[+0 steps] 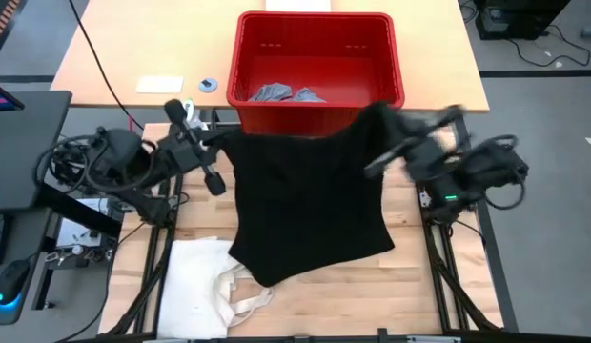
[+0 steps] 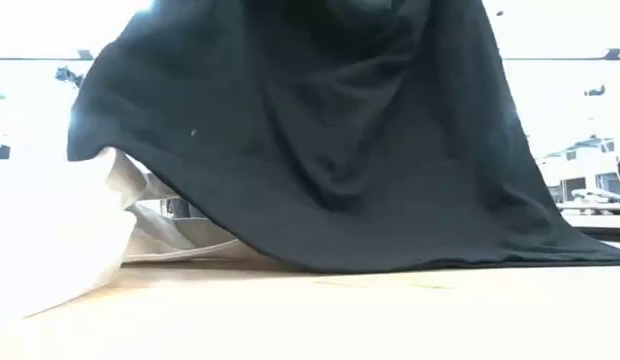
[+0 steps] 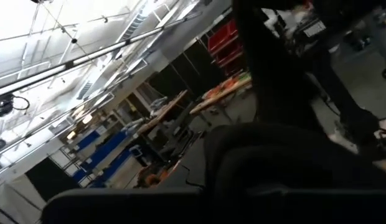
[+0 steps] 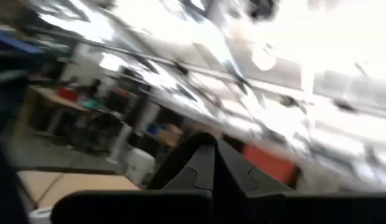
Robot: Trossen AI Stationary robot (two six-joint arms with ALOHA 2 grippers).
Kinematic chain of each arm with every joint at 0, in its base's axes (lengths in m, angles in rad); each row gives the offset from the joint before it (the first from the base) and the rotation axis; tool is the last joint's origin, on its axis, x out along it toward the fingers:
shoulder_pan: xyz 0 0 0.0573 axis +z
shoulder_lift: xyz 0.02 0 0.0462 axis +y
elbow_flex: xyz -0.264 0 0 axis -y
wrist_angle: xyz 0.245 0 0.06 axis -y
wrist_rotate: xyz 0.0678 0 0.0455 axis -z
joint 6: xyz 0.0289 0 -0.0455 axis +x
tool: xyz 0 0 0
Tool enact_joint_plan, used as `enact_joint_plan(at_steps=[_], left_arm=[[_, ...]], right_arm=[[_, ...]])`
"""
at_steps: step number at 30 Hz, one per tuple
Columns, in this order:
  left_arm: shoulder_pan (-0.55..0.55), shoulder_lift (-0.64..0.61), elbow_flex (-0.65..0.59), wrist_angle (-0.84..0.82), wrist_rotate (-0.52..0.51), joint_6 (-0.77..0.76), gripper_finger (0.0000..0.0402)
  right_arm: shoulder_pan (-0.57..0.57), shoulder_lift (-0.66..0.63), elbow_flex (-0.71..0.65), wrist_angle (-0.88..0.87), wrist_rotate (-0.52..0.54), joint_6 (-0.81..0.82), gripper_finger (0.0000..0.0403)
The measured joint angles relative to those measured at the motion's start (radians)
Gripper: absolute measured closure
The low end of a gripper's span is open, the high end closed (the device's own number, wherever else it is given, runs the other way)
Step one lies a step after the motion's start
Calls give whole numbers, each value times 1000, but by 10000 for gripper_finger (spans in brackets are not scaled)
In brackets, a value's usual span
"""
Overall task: Fold Laundry from Bin
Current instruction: Fold the black shirt
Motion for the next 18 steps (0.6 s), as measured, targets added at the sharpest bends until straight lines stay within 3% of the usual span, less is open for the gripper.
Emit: enact_joint_plan(at_steps=[4,8,11,14,18], left_arm=[[59,4,0,-7,73,2,387],[113,2,0,-38,190,-4,387],[174,-8,0,-121,345,-46,387],[288,-11,0,-211,466,-128,386],[477,1,0,-319,473,-217,386]], right_arm=[[-110,1,19,-398,-256,389,391],[-234,-4,37,-722,-389,714,395],[-329,0,35,-996,-505,934,396],[-425,1,35,-1233,-546,1119,396],[-561,-1,33,-1479,-541,1307,396]])
